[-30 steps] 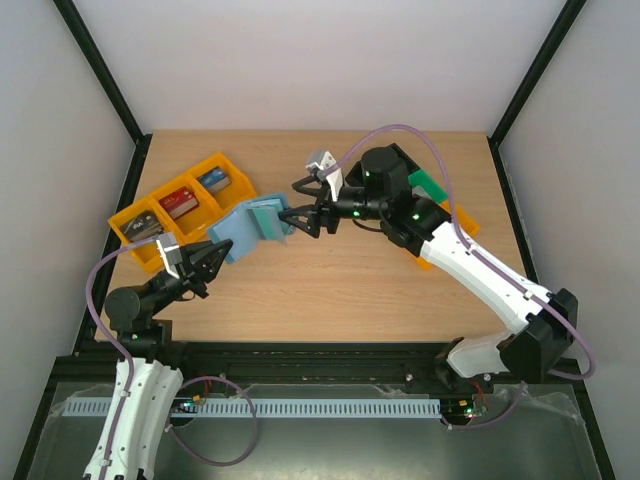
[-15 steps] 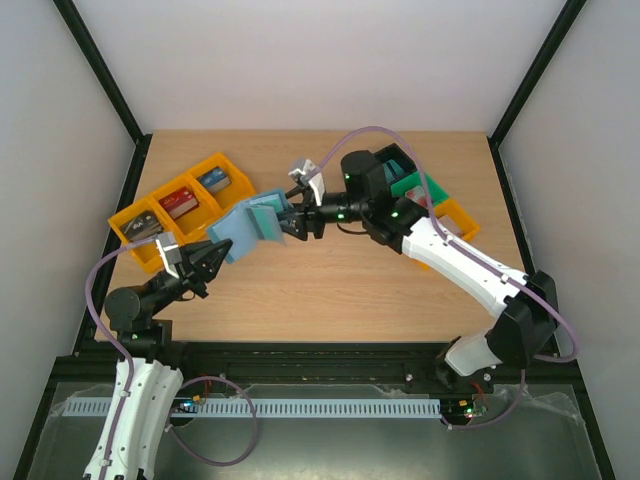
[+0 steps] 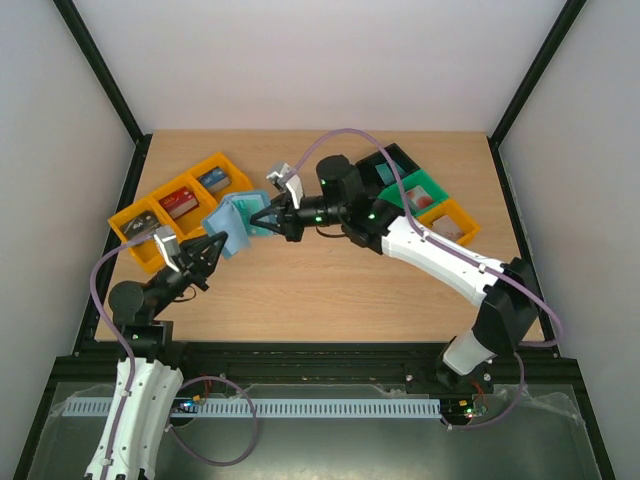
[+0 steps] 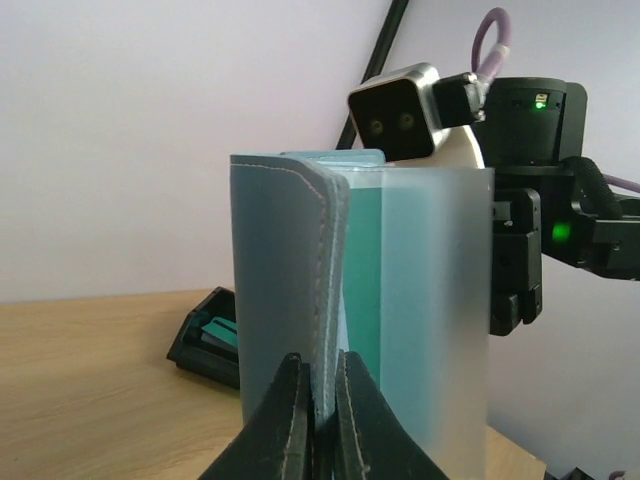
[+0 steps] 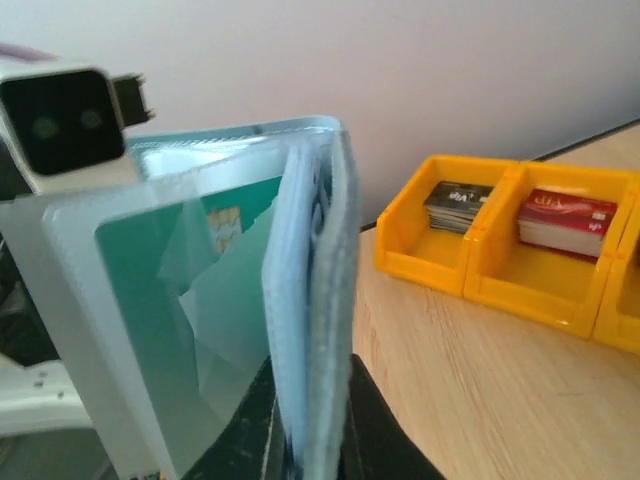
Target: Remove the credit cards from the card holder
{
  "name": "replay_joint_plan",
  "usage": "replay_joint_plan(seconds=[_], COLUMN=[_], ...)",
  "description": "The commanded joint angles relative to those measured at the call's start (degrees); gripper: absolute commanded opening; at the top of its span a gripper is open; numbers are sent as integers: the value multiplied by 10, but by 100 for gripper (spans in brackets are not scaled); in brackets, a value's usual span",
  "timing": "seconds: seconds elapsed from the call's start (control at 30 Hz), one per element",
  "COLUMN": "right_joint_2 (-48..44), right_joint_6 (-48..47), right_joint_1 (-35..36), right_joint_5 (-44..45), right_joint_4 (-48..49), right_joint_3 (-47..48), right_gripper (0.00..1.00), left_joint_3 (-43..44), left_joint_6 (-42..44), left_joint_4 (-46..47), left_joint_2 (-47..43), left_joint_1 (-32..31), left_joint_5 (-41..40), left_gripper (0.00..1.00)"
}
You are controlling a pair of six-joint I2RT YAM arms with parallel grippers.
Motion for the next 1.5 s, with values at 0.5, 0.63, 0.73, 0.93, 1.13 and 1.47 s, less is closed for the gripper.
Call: replay_joint_plan(seconds=[0.5, 0.63, 0.73, 0.93, 1.13, 1.47], right_joint_2=[95, 79, 54, 23, 4, -14], right_joint_6=[-39, -66, -91, -123, -113, -51], right_joint_1=[112, 112, 112, 94, 59, 16], right_joint_5=[449, 379, 325, 257, 199, 304], right_joint_4=[-216, -202, -190, -195, -185, -175], right_joint_3=[212, 193, 166, 137, 125, 104], right_gripper=[2, 2, 2, 2, 2, 46], left_joint_3=[-29, -23, -22, -29, -28, 1], left_joint_6=[-45, -36, -36, -62, -65, -47], left_joint_4=[16, -9, -4, 33, 34, -79], left_joint_2=[-2, -5, -7, -7, -7, -6], left_joint_1=[4, 13, 18, 21, 21, 20], left_joint_5=[-82, -101, -96, -50, -30, -141], left_gripper=[99, 93, 74, 36, 5, 2])
